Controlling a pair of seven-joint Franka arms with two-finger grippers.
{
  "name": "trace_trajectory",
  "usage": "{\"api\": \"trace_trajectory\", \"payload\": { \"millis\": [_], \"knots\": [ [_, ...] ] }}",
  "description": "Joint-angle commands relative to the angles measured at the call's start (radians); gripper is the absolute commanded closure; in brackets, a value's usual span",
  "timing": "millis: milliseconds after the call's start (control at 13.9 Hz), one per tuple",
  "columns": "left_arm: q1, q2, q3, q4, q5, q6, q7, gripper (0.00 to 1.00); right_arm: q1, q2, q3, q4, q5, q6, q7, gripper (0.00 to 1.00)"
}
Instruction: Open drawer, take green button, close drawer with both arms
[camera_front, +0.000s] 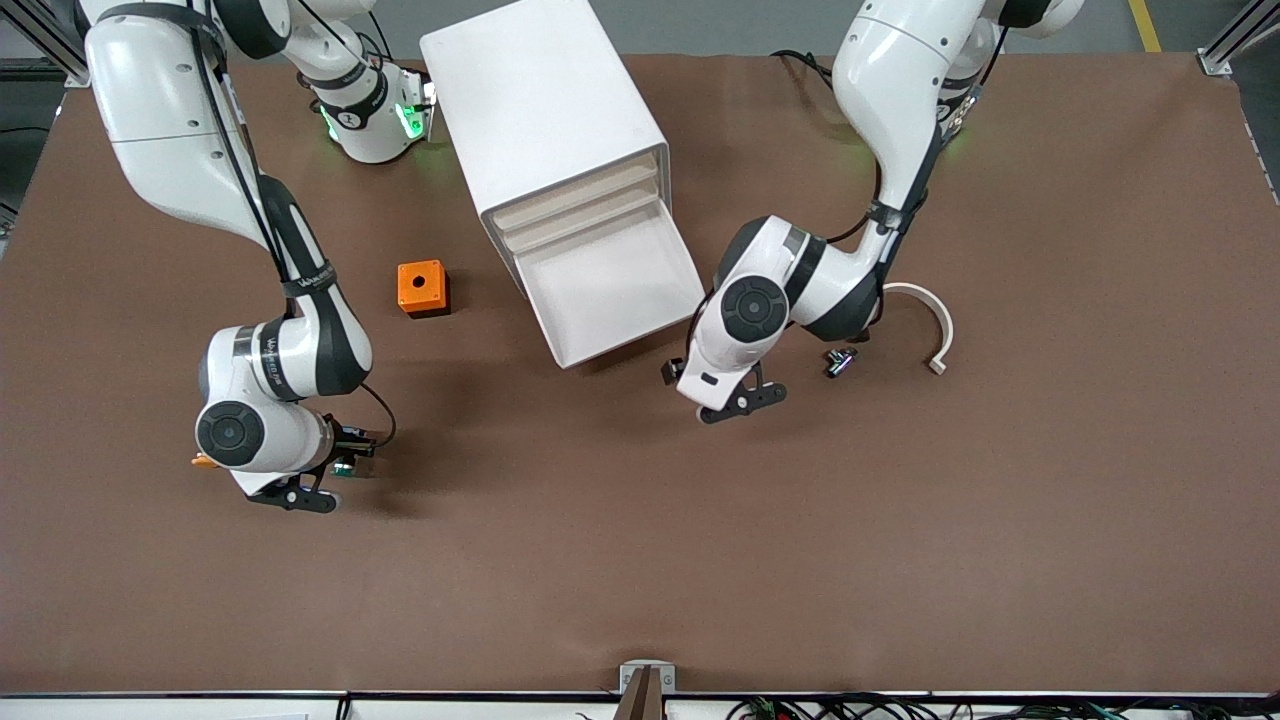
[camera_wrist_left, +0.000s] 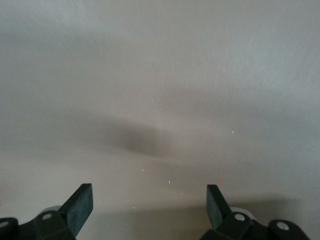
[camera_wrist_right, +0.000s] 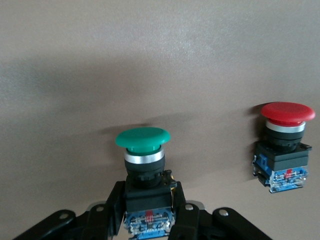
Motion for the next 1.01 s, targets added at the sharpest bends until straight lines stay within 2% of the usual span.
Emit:
{"api": "trace_trajectory", "payload": {
  "millis": [0,935],
  "knots": [
    [-0.005,-0.044,-0.043,-0.059,-0.023,0.020,-0.044,0.00,-0.022,-0.020,0.017,-0.016,-0.022,0.020,-0.008,0.87],
    [-0.040,-0.005,-0.247,-0.058,-0.024,0.017,-0.216,0.00,-0.045,-0.016,0.018,-0.054,-0.046,0.073,-0.048,0.83]
  ]
}}
